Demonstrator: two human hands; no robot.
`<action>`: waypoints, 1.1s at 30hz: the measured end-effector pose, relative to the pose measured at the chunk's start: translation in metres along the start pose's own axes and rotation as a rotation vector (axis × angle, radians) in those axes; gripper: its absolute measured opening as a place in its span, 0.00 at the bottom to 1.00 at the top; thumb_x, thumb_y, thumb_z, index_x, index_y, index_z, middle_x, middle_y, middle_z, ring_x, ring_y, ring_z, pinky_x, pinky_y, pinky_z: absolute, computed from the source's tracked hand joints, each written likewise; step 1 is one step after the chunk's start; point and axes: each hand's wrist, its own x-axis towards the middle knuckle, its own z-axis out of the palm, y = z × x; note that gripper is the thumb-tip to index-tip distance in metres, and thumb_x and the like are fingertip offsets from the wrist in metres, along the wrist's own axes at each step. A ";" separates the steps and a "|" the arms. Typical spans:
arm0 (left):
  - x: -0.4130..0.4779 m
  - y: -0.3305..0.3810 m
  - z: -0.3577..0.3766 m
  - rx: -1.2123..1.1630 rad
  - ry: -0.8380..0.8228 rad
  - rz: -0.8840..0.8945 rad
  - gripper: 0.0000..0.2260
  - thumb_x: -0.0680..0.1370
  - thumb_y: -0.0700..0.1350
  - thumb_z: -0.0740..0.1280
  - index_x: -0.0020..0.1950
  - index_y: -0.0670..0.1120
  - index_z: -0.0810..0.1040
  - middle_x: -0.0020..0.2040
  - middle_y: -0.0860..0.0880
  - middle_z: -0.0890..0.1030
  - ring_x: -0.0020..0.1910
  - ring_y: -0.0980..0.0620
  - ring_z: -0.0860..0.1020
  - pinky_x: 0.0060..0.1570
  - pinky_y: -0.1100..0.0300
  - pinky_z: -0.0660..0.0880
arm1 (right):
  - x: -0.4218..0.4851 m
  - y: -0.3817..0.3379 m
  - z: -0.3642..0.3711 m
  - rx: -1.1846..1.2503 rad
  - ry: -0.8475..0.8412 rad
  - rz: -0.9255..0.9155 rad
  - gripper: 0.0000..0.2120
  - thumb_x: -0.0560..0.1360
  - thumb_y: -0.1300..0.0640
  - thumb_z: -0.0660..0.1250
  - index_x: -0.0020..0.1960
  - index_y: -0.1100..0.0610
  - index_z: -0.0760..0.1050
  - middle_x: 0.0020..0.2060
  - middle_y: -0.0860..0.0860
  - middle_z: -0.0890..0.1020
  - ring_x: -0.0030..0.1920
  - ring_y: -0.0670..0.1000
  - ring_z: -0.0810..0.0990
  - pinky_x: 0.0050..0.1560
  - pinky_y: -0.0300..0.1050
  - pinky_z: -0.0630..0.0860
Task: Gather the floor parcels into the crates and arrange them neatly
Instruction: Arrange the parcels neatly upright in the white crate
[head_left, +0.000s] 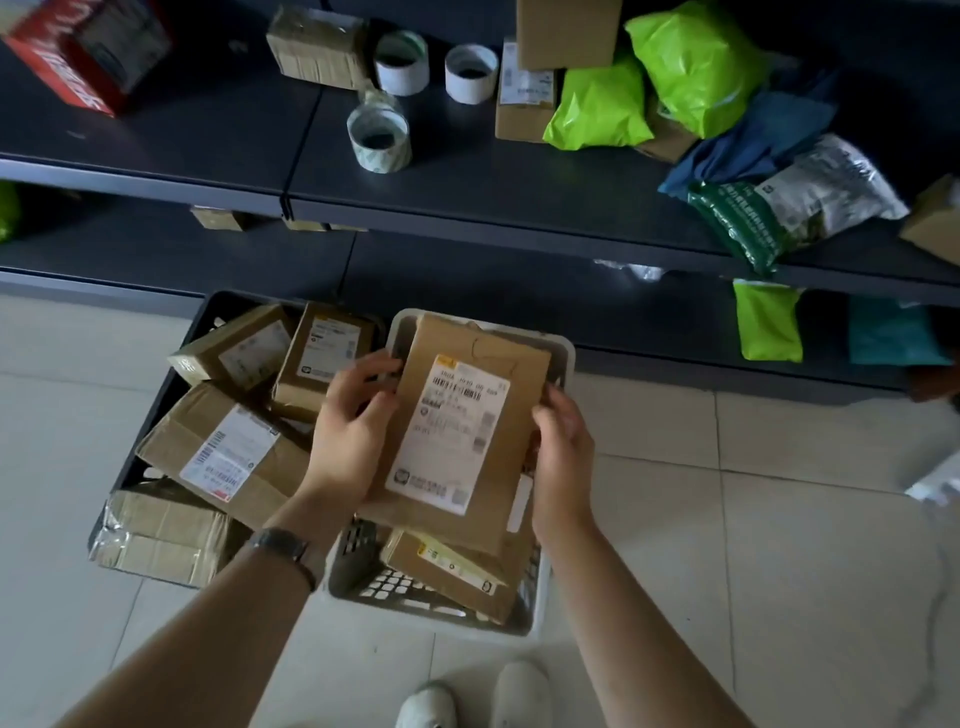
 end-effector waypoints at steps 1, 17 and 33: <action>0.012 0.009 0.001 0.002 0.036 0.023 0.05 0.77 0.44 0.63 0.50 0.52 0.76 0.52 0.50 0.79 0.47 0.53 0.79 0.44 0.57 0.76 | 0.012 -0.006 0.004 0.007 -0.006 -0.035 0.15 0.75 0.50 0.60 0.54 0.54 0.80 0.47 0.55 0.84 0.49 0.57 0.82 0.50 0.54 0.79; 0.095 -0.063 0.009 0.725 -0.102 -0.134 0.27 0.79 0.40 0.61 0.77 0.56 0.60 0.76 0.50 0.58 0.73 0.42 0.57 0.74 0.44 0.57 | 0.054 0.054 0.052 -0.455 -0.466 0.434 0.39 0.77 0.55 0.67 0.80 0.45 0.48 0.71 0.48 0.68 0.60 0.51 0.74 0.57 0.48 0.77; 0.081 -0.063 0.001 0.629 -0.112 0.019 0.21 0.79 0.43 0.61 0.72 0.54 0.68 0.74 0.50 0.58 0.74 0.45 0.55 0.74 0.48 0.57 | 0.040 0.057 0.056 -0.274 -0.255 0.221 0.34 0.72 0.60 0.64 0.77 0.48 0.62 0.67 0.51 0.74 0.67 0.54 0.72 0.69 0.54 0.71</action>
